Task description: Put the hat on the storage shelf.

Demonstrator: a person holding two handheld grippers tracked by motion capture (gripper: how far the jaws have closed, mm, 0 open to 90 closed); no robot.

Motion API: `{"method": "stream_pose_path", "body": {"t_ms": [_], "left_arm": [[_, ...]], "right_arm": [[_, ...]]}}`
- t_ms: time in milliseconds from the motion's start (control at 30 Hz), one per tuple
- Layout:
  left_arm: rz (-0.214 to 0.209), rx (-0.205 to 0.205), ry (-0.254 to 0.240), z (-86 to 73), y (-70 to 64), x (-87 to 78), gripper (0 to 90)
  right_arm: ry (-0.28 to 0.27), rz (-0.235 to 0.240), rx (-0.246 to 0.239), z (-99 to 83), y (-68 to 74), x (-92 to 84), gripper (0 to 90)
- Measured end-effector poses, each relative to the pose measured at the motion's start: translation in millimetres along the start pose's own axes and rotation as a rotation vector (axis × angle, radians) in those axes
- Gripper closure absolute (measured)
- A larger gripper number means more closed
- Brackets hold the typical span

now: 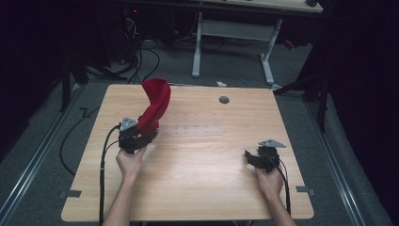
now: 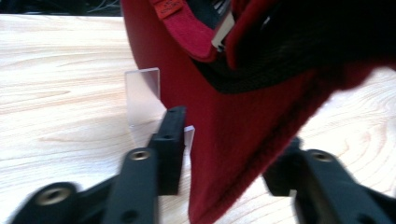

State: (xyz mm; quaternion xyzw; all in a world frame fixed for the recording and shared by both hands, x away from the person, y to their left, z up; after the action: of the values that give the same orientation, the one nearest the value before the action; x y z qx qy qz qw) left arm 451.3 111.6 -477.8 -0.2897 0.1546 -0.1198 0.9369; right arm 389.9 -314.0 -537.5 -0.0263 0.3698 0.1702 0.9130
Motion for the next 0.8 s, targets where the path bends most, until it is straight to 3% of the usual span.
{"method": "stream_pose_path", "body": {"t_ms": [133,233,333,467,800], "left_arm": [[-0.049,0.02,0.002,2.5,-0.6,-7.8,39.3],[-0.043,0.016,0.018,3.4,1.9,-8.5,32.9],[-0.014,0.038,0.013,4.2,2.5,-10.7,29.4],[-0.019,0.018,-0.018,7.0,0.1,-18.2,28.7],[-0.021,0.021,-0.01,8.9,3.4,-34.9,26.1]], "right_arm": [[-0.001,-0.002,0.001,-0.2,0.3,-0.1,35.2],[-0.003,-0.004,0.0,-0.2,0.3,0.1,35.2],[-0.003,-0.004,-0.003,-0.2,0.1,0.1,35.2],[-0.002,-0.002,0.0,-0.2,0.3,0.0,35.0],[-0.001,-0.001,-0.001,-0.2,0.3,0.0,35.0]]}}
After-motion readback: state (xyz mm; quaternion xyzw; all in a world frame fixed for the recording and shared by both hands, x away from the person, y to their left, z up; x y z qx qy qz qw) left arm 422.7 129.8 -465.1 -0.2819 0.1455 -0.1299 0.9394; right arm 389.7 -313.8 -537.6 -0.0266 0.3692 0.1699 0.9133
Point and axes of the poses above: each handheld gripper's, and its own axes: x roughly forward along the jaws, z roughly out of its top, y roughly to its left, the point moved 1 cm from there along x, roughly forward along the jaws, and after that the axes turned 8 degrees about z, right-handed, at the moved point
